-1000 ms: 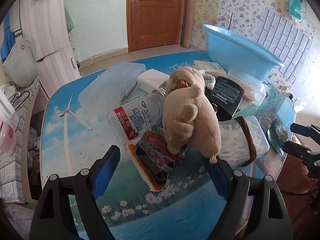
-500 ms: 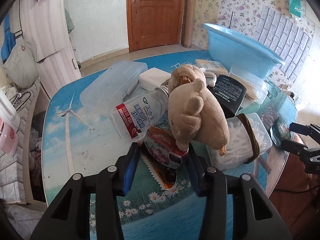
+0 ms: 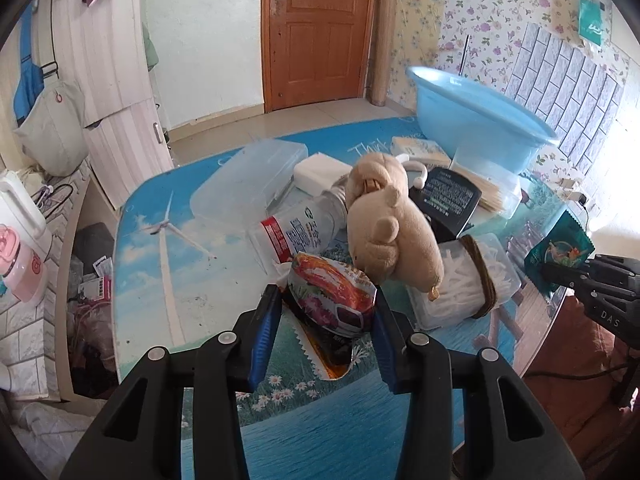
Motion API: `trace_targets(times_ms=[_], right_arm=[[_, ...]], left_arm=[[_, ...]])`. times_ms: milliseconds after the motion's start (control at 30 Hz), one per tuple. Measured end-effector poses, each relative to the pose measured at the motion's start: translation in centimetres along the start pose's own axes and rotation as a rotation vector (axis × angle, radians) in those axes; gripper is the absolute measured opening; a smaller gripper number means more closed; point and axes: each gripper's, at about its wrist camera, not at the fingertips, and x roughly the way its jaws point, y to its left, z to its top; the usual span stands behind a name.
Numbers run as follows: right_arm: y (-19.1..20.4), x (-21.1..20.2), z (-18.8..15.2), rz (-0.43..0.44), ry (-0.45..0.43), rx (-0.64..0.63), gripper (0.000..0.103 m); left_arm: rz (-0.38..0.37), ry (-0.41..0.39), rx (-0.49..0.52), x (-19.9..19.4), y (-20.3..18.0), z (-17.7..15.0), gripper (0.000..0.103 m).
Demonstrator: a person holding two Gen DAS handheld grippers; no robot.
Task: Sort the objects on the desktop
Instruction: 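Grasp the green snack packet with the right tool while the left grasps the red snack packet, then carry both packets over the blue basin and open both tools to drop them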
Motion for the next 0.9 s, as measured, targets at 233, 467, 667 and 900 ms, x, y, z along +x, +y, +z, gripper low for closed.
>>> trace_targets(times_ms=[233, 467, 667, 900], right_arm=[[-0.6, -2.3, 1.0, 0.055, -0.096, 0.028, 0.008], [-1.1, -3.8, 2.5, 0.083, -0.156, 0.044, 0.008], [-2.3, -5.1, 4.2, 0.078, -0.216, 0.052, 0.008], [-4.9, -5.2, 7.0, 0.057, -0.264, 0.093, 0.008]], left_arm=[[-0.003, -0.058, 0.006, -2.7, -0.6, 1.3, 0.042], [-0.036, -0.102, 0.019, -4.4, -2.0, 3.1, 0.042], [-0.075, -0.114, 0.039, -4.2, -3.8, 5.6, 0.042], [-0.138, -0.114, 0.091, -2.3, -7.3, 9.1, 0.042]])
